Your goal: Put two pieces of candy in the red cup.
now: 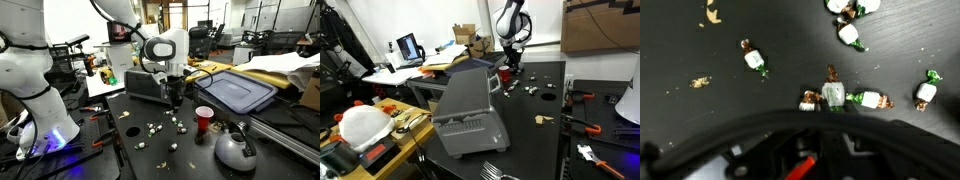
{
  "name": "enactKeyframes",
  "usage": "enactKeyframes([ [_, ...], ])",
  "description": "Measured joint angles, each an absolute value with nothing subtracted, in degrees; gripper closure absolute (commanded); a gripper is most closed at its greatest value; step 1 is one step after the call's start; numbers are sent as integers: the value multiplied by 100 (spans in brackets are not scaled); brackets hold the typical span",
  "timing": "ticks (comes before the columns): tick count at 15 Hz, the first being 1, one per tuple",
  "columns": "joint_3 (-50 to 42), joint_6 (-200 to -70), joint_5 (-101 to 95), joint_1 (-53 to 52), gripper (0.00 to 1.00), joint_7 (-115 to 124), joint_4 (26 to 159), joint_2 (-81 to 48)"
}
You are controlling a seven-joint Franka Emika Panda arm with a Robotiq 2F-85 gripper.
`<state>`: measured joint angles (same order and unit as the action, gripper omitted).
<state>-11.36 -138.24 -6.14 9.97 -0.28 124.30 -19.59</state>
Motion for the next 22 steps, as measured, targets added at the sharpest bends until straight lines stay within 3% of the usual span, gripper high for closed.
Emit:
enactKeyframes([
  [13,-1214,-13996,-1062,968,95,274,11614,-1933],
  [22,-1329,-15178,-1326,937,95,499,11605,-2531],
])
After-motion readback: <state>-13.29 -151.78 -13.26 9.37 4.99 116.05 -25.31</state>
